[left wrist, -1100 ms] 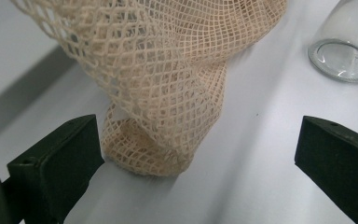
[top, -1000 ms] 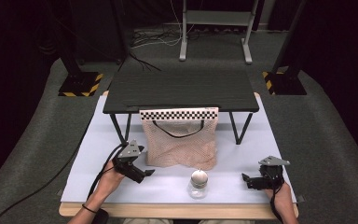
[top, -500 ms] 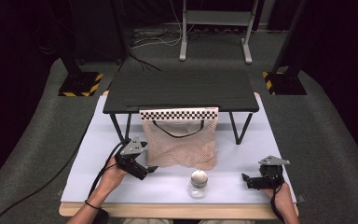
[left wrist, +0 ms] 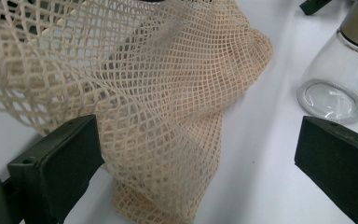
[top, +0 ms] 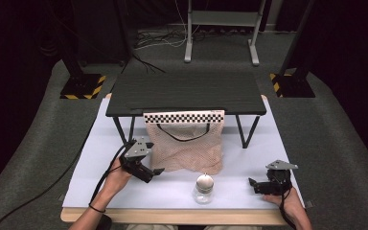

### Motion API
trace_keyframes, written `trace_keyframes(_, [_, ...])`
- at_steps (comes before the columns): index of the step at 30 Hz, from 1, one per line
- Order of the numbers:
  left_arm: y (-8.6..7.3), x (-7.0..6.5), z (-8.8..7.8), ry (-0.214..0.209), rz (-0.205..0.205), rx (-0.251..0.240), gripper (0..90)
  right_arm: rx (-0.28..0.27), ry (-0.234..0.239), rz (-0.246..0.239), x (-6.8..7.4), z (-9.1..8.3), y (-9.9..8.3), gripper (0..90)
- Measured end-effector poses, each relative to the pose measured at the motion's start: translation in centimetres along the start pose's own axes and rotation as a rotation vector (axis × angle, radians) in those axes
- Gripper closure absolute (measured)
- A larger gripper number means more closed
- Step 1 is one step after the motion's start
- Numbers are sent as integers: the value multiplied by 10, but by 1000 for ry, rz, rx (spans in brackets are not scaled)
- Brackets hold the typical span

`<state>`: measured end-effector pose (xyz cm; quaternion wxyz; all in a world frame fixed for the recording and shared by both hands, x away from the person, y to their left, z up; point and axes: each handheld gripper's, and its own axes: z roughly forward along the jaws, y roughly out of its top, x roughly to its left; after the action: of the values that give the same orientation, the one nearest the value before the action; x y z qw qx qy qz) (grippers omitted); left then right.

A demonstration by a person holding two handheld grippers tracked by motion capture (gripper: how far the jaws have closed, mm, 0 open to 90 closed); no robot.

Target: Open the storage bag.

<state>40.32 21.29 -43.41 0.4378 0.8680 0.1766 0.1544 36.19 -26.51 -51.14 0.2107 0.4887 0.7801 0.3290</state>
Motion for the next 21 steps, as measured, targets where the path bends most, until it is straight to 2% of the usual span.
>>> trace_keyframes(6, [9,-2,3,-16,22,1,3,0,0,1,0,0,0,0])
trace_keyframes(9, [11,-2,2,-18,25,-28,3,0,0,1,0,0,0,0])
trace_keyframes(11, [12,-2,1,-20,32,-18,3,0,0,1,0,0,0,0])
trace_keyframes(12, [15,-3,0,-24,54,-12,3,1,0,0,0,0,0,0])
trace_keyframes(16, [20,-5,2,-39,69,-11,3,2,0,-1,0,0,0,0])
trace_keyframes(18, [22,-5,4,-66,76,-8,3,3,1,-1,0,0,0,0])
trace_keyframes(19, [25,-7,6,-79,89,14,3,3,1,-1,0,0,0,0])
trace_keyframes(21, [28,-9,8,-87,105,25,3,4,1,-1,0,0,1,0])
